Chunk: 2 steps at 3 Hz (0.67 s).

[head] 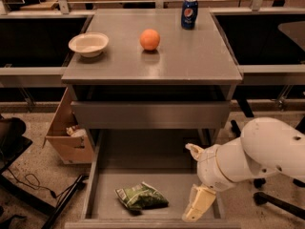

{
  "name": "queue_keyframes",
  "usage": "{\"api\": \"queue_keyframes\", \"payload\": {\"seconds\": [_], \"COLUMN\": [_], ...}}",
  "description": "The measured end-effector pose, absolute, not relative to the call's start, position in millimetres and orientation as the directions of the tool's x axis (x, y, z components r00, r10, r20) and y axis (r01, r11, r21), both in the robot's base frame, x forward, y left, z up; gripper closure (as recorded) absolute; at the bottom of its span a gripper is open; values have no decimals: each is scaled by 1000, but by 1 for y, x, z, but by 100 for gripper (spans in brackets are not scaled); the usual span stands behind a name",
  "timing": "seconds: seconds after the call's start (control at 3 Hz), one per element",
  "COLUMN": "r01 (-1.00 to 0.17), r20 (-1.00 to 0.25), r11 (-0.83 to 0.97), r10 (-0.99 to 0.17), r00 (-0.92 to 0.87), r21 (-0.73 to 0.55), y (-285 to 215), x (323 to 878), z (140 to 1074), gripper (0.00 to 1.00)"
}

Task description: Place green jalapeno chip bag into middle drawer

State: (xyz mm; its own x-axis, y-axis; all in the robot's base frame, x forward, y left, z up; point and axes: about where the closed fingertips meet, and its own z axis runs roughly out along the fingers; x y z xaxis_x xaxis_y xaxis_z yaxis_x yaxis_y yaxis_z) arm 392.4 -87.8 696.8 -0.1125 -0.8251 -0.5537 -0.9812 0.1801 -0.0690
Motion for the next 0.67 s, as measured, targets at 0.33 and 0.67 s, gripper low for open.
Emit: {"api": "queue_keyframes", "payload": {"seconds": [0.33, 0.67], "r01": [-978, -970], "r20": [-507, -481], "r11": [205, 243], "r10": [-846, -852], "r00": [-163, -205], "r21": [-29, -16], "y": [-114, -132], "x": [386, 386], "z": [726, 741], "gripper": [0, 0]}}
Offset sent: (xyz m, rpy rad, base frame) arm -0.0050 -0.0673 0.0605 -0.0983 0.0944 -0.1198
